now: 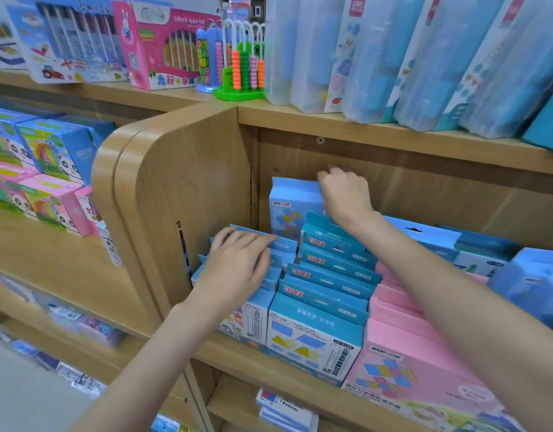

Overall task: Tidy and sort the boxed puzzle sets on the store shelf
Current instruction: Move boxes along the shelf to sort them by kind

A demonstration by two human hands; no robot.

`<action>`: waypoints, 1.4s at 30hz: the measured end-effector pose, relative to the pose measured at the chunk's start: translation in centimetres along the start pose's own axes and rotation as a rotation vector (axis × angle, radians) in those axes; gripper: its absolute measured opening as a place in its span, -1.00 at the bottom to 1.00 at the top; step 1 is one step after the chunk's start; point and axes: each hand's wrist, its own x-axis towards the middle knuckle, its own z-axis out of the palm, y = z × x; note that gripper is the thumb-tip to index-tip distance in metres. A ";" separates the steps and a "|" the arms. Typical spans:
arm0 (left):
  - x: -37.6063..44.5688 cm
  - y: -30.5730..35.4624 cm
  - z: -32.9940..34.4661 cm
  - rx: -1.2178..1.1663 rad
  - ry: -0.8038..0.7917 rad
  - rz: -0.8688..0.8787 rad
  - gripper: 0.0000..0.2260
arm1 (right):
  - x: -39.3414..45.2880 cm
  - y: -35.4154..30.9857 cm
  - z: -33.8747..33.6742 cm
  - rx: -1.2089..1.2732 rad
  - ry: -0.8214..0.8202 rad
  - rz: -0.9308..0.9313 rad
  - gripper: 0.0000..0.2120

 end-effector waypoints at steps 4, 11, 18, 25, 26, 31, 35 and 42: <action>0.0 0.0 0.5 0.038 -0.029 -0.122 -0.44 | -0.6 -0.6 -2.1 0.015 0.130 -0.002 -0.70; -0.9 -0.1 0.7 0.038 -0.004 -0.207 -0.41 | -3.5 0.2 -5.2 0.099 0.400 0.020 -0.71; -2.1 1.1 -0.3 -0.032 0.045 -0.225 -0.51 | -8.5 3.7 -9.2 0.176 0.612 0.063 -0.84; -4.9 8.7 0.1 -0.228 0.181 0.031 -0.62 | -17.5 10.0 -14.1 0.273 0.760 0.240 -0.80; -5.1 9.9 0.5 -0.253 0.181 0.068 -0.63 | -19.0 11.0 -15.1 0.278 0.765 0.263 -0.79; -5.5 15.3 2.0 -0.365 0.141 0.159 -0.63 | -25.8 15.7 -18.8 0.248 0.684 0.352 -0.79; -5.1 19.0 3.1 -0.410 0.081 0.215 -0.62 | -30.5 18.5 -19.2 0.254 0.553 0.371 -0.82; -2.7 25.2 4.9 -0.357 -0.030 0.442 -0.58 | -37.5 23.9 -18.2 0.291 0.100 0.246 -0.95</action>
